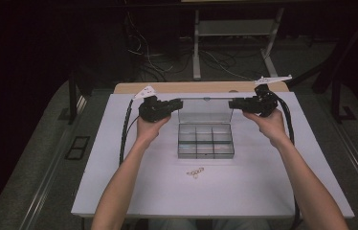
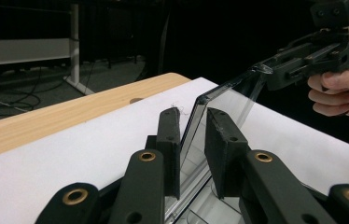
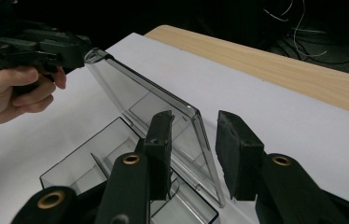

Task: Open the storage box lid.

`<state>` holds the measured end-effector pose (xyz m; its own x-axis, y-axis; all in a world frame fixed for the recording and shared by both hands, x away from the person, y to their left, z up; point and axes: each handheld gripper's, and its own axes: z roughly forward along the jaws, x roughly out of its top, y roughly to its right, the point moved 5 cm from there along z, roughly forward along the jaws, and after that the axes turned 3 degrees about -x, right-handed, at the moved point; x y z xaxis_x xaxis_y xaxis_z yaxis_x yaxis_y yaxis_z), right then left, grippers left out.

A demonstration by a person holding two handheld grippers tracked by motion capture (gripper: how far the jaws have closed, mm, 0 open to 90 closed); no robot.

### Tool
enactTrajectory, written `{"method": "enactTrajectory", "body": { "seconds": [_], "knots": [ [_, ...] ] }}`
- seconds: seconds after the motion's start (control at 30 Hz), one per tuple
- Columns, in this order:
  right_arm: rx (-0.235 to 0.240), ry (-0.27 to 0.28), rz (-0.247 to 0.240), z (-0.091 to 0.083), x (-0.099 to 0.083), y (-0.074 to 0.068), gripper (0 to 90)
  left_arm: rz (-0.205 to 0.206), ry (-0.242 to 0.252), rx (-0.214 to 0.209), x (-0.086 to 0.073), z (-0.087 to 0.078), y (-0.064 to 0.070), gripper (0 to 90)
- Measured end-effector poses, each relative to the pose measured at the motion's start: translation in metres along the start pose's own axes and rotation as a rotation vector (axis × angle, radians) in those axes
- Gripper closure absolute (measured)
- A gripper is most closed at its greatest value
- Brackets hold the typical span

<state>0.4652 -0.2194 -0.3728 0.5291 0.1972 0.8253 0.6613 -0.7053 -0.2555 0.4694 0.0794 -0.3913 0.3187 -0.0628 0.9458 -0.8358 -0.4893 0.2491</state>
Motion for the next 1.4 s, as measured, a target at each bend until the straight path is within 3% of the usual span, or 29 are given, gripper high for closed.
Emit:
{"method": "enactTrajectory", "body": {
  "seconds": [0.4,0.57,0.77,1.03,1.4],
  "knots": [
    [-0.008,-0.005,-0.025,0.006,0.003,0.002,70.9,-0.059,-0.001,0.017,-0.001,0.004,-0.006,70.9],
    [-0.009,0.012,-0.033,0.008,0.004,0.004,71.8,-0.107,-0.027,0.022,-0.007,0.005,-0.011,66.8],
    [-0.006,0.023,-0.019,0.01,0.003,0.007,72.2,-0.129,-0.055,0.014,-0.014,0.009,-0.014,62.7],
    [-0.011,0.036,-0.008,0.013,0.003,0.01,72.5,-0.163,-0.082,0.026,-0.021,0.017,-0.016,67.1],
    [0.009,0.024,0.019,0.015,-0.002,0.012,71.8,-0.148,-0.087,0.04,-0.02,0.014,-0.015,73.2]
  ]
}}
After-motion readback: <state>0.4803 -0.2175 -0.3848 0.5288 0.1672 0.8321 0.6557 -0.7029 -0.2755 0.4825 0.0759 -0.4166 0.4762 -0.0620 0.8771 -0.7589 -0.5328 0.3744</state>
